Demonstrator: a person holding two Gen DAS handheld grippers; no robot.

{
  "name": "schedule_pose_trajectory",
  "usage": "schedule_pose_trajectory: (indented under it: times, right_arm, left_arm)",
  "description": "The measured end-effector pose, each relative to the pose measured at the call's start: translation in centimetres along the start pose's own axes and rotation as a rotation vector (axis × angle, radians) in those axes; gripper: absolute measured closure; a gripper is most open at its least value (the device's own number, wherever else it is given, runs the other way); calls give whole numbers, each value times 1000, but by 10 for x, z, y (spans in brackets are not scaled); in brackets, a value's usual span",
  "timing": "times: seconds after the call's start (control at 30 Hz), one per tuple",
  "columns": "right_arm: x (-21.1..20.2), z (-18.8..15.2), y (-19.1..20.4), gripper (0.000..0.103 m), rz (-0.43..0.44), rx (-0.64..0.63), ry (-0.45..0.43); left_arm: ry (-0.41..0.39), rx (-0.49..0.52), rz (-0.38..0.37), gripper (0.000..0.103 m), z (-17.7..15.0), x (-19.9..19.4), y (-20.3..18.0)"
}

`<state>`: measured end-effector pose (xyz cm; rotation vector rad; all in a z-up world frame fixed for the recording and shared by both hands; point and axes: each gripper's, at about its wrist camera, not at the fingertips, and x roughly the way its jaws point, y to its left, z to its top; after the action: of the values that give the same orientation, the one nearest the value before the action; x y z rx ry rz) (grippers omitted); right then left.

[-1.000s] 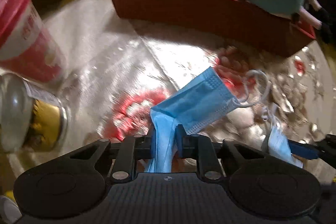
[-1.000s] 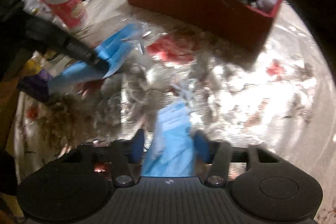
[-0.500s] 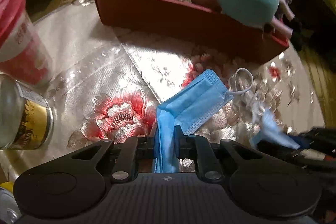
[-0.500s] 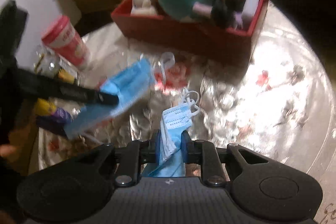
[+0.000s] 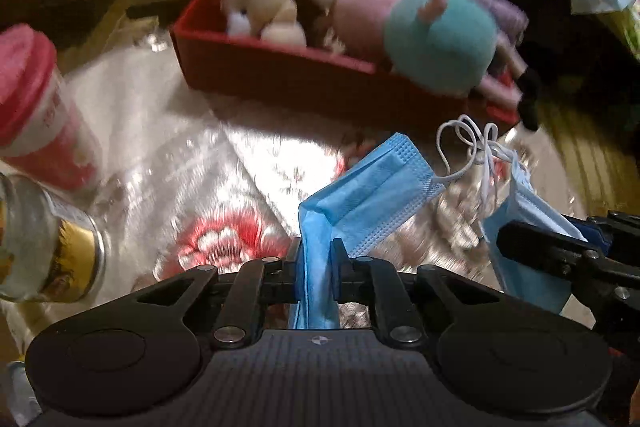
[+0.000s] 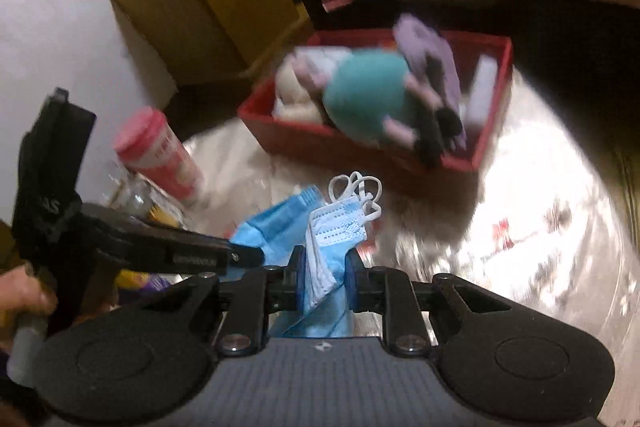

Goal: Organize soft objects
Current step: 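Lift and carry the blue masks over the red box with both tools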

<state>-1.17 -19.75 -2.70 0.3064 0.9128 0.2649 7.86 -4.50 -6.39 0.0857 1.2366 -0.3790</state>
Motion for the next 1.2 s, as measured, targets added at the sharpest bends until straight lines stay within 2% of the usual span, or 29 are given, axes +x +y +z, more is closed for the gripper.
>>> schedule_pose_trajectory:
  times: [0.3, 0.6, 0.8, 1.03, 1.2]
  right_arm:
    - [-20, 18, 22, 103, 39, -32, -111]
    - [-39, 32, 37, 103, 49, -62, -232]
    - [-42, 42, 41, 103, 50, -72, -284]
    - [-46, 52, 40, 103, 45, -75, -335]
    - [-45, 57, 40, 103, 38, -77, -354]
  left_arm:
    - [-122, -11, -13, 93, 13, -36, -6]
    - [-233, 2, 25, 93, 19, -63, -15]
    - [-293, 20, 80, 93, 24, -73, -21]
    - [-363, 22, 111, 93, 31, -86, -24]
    - [-385, 23, 121, 93, 37, -88, -26]
